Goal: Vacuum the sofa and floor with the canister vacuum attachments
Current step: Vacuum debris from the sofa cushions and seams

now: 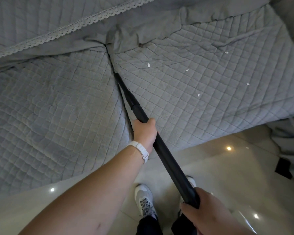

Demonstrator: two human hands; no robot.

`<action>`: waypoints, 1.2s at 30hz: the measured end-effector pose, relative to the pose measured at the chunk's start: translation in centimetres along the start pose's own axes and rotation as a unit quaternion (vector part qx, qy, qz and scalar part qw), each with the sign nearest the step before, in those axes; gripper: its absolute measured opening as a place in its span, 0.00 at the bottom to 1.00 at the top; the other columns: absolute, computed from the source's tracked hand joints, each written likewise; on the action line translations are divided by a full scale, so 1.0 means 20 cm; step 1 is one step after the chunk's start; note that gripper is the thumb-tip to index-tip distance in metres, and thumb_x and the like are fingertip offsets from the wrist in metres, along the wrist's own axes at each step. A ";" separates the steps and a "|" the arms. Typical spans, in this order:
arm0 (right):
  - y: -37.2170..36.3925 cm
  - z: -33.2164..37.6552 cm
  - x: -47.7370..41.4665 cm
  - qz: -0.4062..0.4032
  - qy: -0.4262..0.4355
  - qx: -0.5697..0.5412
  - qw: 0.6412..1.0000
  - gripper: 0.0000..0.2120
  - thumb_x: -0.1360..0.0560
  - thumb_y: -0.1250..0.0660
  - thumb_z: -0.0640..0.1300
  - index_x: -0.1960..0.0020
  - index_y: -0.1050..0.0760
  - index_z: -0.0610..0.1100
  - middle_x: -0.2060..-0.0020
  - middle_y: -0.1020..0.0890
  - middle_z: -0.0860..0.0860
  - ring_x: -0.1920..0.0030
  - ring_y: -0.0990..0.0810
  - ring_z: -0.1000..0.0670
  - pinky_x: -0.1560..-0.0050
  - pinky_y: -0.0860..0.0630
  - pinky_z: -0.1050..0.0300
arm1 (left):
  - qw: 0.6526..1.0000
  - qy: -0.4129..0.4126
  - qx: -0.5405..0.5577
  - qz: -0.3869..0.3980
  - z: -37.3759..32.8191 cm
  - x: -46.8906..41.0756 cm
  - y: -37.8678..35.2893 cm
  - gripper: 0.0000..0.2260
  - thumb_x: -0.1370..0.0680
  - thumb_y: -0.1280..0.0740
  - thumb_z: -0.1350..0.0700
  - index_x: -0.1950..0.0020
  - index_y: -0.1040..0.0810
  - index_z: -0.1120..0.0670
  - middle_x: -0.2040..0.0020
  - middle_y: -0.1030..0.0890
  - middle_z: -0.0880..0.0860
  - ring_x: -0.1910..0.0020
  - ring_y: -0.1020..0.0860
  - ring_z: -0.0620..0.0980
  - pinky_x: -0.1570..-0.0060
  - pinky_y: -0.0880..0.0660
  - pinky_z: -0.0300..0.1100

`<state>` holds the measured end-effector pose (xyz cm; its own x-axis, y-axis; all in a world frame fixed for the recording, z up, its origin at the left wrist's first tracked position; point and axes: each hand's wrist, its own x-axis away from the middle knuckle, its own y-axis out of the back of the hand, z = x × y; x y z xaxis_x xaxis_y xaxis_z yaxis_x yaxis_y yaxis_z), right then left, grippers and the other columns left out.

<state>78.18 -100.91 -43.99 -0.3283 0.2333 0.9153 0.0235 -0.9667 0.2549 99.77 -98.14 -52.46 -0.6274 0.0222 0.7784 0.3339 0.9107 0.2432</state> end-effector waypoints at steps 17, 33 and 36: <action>0.17 -0.28 0.18 -0.073 0.001 -0.010 0.997 0.08 0.21 0.36 0.54 0.45 0.32 0.57 0.61 0.26 0.61 0.65 0.31 0.67 0.68 0.33 0.75 | 0.995 0.016 -0.045 0.085 0.12 0.23 -0.35 0.13 0.21 0.37 0.56 0.38 0.31 0.56 0.60 0.24 0.54 0.68 0.22 0.51 0.61 0.19 0.48; 0.50 -0.38 -0.02 -0.031 0.026 -0.040 0.998 0.08 0.27 0.34 0.54 0.54 0.28 0.50 0.66 0.22 0.52 0.69 0.22 0.55 0.70 0.31 0.62 | 0.998 0.011 -0.051 0.042 -0.04 0.19 -0.63 0.15 0.19 0.37 0.55 0.34 0.33 0.56 0.53 0.25 0.55 0.67 0.20 0.51 0.68 0.22 0.42; 0.52 -0.39 -0.05 -0.022 0.025 -0.044 0.998 0.08 0.28 0.35 0.53 0.55 0.28 0.50 0.67 0.21 0.50 0.73 0.22 0.54 0.71 0.29 0.62 | 0.998 0.015 -0.049 0.035 -0.04 0.18 -0.65 0.15 0.19 0.37 0.54 0.34 0.32 0.55 0.53 0.25 0.55 0.66 0.20 0.52 0.64 0.20 0.44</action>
<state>71.39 -112.04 -44.60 -0.3744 0.2721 0.8865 -0.0743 -0.9617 0.2638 93.76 -110.13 -52.39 -0.5785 0.0704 0.8126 0.4444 0.8626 0.2417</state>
